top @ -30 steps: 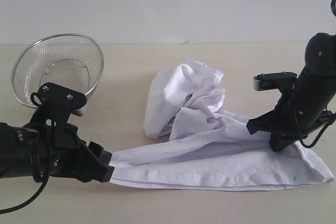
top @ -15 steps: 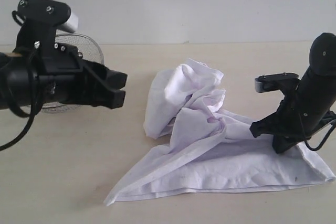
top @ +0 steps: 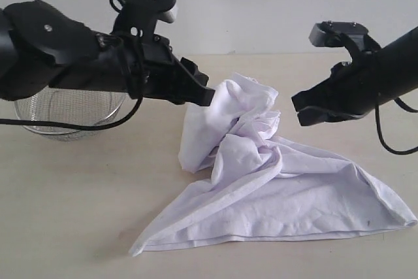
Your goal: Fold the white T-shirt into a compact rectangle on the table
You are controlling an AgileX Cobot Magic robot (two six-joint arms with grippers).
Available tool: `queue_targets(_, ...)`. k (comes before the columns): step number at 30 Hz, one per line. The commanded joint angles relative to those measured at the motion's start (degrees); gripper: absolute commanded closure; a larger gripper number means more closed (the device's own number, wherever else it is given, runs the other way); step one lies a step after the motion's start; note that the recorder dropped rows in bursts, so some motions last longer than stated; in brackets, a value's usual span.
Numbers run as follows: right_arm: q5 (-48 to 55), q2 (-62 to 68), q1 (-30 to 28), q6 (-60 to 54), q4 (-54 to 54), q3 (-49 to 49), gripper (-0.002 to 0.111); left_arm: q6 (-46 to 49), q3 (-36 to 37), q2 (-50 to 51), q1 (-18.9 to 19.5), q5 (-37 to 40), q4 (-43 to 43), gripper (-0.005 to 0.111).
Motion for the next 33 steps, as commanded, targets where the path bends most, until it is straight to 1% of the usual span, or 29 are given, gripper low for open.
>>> queue_targets(1, -2.0, -0.1, -0.2, -14.3, 15.9, 0.1, 0.095, 0.1, -4.3, 3.9, 0.2, 0.7, 0.7, 0.063)
queue_targets(4, -2.9, 0.0, -0.2, -14.7, 18.0, -0.8, 0.071, 0.1, -5.5, 5.5, 0.2, 1.1, 0.7, 0.063)
queue_targets(6, -3.0, 0.0, -0.1, -13.9, 18.8, -1.8, 0.061, 0.1, -5.9, 6.0, 0.2, 1.7, 0.7, 0.063)
queue_targets(11, -2.5, 1.5, -0.1, -10.9, 21.2, -4.7, 0.06, 0.1, -6.0, 6.3, 0.2, 1.7, 0.7, 0.063)
queue_targets(15, 1.7, 5.4, -0.1, -10.6, 22.9, -6.6, 0.06, 0.1, -6.0, 6.3, 0.2, 1.5, 0.7, 0.063)
queue_targets(17, 1.7, 7.9, -0.1, -9.4, 23.9, -7.4, 0.06, 0.3, -6.0, 6.3, 0.3, 1.5, 1.1, 0.063)
queue_targets(18, 0.6, 9.1, -0.1, -9.2, 23.9, -7.4, 0.06, 0.3, -6.0, 6.3, 0.8, 1.9, 1.3, 0.063)
queue_targets(20, 2.0, 10.0, 0.0, -8.3, 24.0, -7.4, 0.06, 0.3, -6.0, 6.3, 2.3, 2.0, 1.3, 0.063)
queue_targets(21, 2.1, 10.1, 0.3, -8.2, 24.0, -7.4, 0.061, 0.2, -6.0, 6.3, 2.8, 2.0, 1.3, 0.063)
queue_targets(22, 1.9, 10.4, 1.1, -8.3, 24.0, -7.4, 0.069, 0.2, -6.0, 6.3, 3.9, 2.0, 1.3, 0.064)
queue_targets(23, 1.6, 10.4, 1.5, -8.3, 24.0, -7.4, 0.075, 0.2, -6.0, 6.3, 4.3, 2.0, 1.3, 0.065)
queue_targets(25, 0.2, 10.4, 3.2, -11.2, 24.0, -8.1, 0.109, 0.2, -6.0, 6.9, 6.4, 3.7, 1.3, 0.073)
queue_targets(27, 0.2, 10.4, 4.5, -11.4, 24.0, -9.7, 0.108, 0.2, -6.0, 7.7, 7.7, 4.5, 2.4, 0.081)
queue_targets(28, 0.2, 10.4, 4.6, -11.4, 24.0, -10.6, 0.108, 0.2, -6.0, 8.0, 8.2, 4.5, 2.7, 0.083)
queue_targets(33, 4.6, 10.4, 6.9, -10.7, 23.7, -18.7, 0.108, -0.1, -6.0, 8.1, 10.4, 4.6, 3.6, 0.083)
